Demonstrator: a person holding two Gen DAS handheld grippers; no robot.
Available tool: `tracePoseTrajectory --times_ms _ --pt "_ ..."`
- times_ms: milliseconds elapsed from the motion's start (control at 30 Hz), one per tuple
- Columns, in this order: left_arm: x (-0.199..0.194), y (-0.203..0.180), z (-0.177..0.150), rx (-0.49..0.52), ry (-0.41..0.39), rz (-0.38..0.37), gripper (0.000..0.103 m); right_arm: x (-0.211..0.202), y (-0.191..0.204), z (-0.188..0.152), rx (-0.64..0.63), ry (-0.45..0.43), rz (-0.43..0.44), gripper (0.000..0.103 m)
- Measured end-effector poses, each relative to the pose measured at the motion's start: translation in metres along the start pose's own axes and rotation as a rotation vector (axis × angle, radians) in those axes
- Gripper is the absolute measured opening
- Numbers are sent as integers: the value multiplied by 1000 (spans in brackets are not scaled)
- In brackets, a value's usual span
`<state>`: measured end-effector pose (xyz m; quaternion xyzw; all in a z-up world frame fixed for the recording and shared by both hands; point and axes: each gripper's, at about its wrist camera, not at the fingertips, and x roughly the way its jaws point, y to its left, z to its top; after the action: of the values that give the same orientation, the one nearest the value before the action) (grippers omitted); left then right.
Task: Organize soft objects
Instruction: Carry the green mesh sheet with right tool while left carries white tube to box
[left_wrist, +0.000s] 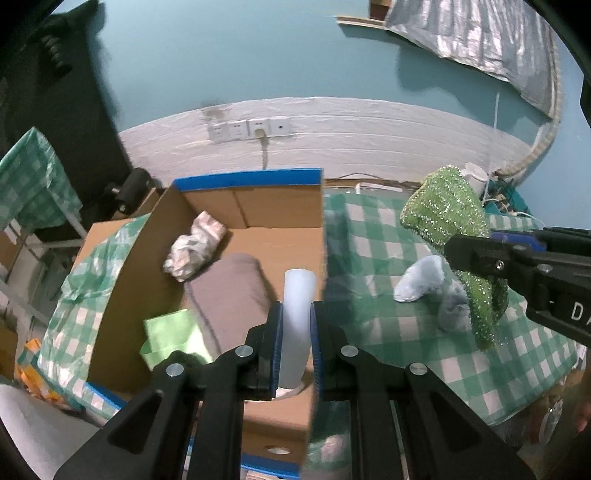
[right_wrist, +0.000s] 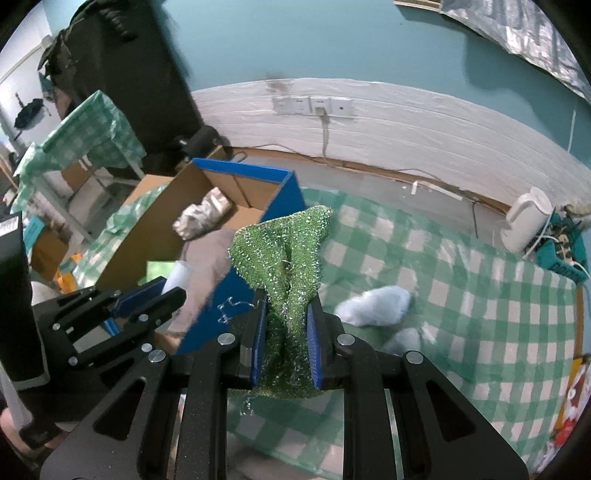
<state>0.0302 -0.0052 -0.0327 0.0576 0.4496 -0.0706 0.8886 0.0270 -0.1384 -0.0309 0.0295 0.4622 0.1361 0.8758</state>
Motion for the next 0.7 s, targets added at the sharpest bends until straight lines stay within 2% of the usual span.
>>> tracePoseTrajectory --times_ms 700 --pt "17 87 -10 -134 18 88 14 59 92 36 -105 64 87 18"
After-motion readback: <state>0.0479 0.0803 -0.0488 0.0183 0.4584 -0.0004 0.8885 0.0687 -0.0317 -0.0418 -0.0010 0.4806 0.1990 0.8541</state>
